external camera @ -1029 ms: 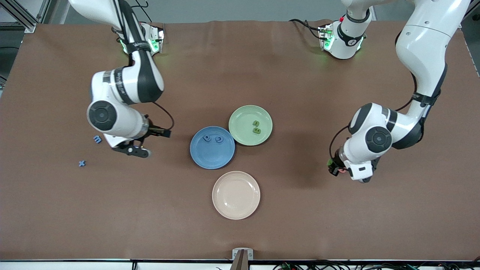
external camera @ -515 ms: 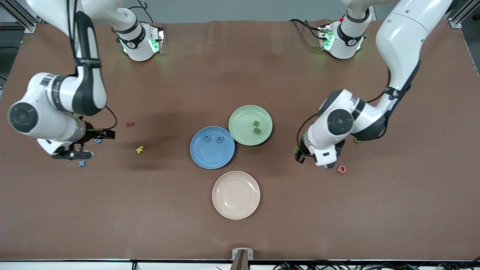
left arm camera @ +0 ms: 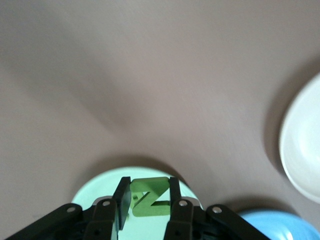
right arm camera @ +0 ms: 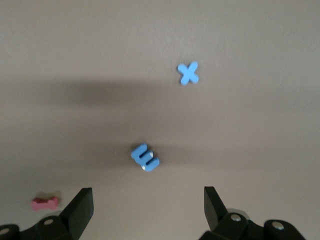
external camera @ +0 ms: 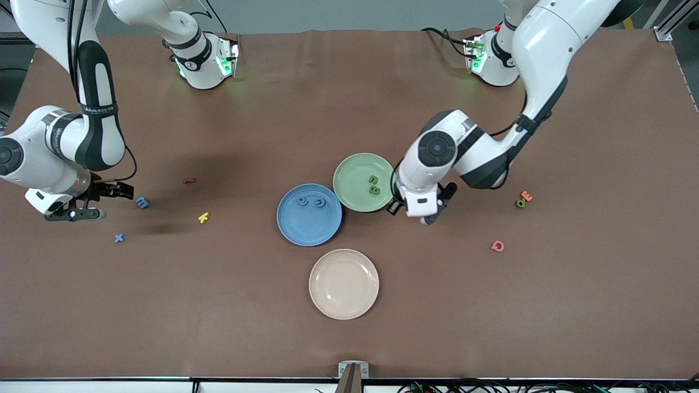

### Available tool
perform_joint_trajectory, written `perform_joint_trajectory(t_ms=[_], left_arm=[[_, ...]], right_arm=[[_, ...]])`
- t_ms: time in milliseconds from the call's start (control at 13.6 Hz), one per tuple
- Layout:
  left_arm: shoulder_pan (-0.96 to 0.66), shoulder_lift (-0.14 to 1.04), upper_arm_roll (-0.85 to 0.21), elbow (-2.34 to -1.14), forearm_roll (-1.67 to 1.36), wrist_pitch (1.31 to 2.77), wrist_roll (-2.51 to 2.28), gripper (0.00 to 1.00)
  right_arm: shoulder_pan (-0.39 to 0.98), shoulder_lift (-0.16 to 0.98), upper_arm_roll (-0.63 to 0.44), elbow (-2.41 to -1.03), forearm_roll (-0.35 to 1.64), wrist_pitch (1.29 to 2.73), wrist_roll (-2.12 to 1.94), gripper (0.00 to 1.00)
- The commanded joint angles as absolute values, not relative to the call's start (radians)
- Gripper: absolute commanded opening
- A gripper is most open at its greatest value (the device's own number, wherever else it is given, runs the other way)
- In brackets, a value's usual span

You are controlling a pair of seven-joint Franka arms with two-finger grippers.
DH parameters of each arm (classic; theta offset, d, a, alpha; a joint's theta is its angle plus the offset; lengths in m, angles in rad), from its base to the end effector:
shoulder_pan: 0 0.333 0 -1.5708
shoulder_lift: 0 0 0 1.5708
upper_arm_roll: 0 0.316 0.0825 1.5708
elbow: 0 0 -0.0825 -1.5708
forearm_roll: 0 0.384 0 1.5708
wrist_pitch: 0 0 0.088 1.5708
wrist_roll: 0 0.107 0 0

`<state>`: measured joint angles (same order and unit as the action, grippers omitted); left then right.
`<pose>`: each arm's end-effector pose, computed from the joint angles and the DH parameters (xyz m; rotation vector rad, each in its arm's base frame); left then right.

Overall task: Sort letters by color into matching plates
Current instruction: 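Place green N on the green plate while the right gripper grasps blue E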

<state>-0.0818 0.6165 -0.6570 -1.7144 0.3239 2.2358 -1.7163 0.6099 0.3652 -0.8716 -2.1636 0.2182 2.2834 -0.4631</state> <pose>0.5344 -0.4065 0.2940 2.7670 1.3017 -0.1203 0.5328 -0.1350 0.2755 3.0540 0.1026 -0.2041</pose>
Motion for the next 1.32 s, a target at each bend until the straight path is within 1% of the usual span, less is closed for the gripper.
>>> perform_joint_trajectory(t_ms=[0,221,515,882,1250], left_arm=[[-0.118,0.646,-0.653,-1.695,0.344,2.278,-1.709,0.0],[-0.169,0.661,-0.649,-1.71,0.353,2.293,-1.72,0.0],[-0.195,0.68,-0.649,-1.721,0.379,2.293,-1.727,0.0],[-0.221,0.701,-0.646,-1.72,0.396,2.309,-1.727,0.01],[-0.25,0.733,-0.644,-1.717,0.42,2.324,-1.727,0.02]], right_arm=[[0.592,0.341,-0.854,-2.227,0.224,2.359,-0.479,0.97],[0.603,0.392,-0.85,-2.233,0.401,2.385,-0.482,0.95],[0.583,0.437,-0.835,-2.232,0.425,2.405,-0.572,0.95],[0.505,0.512,-0.738,-2.221,0.549,2.424,-0.678,0.95],[0.411,0.557,-0.669,-2.188,0.552,2.465,-0.741,0.95]])
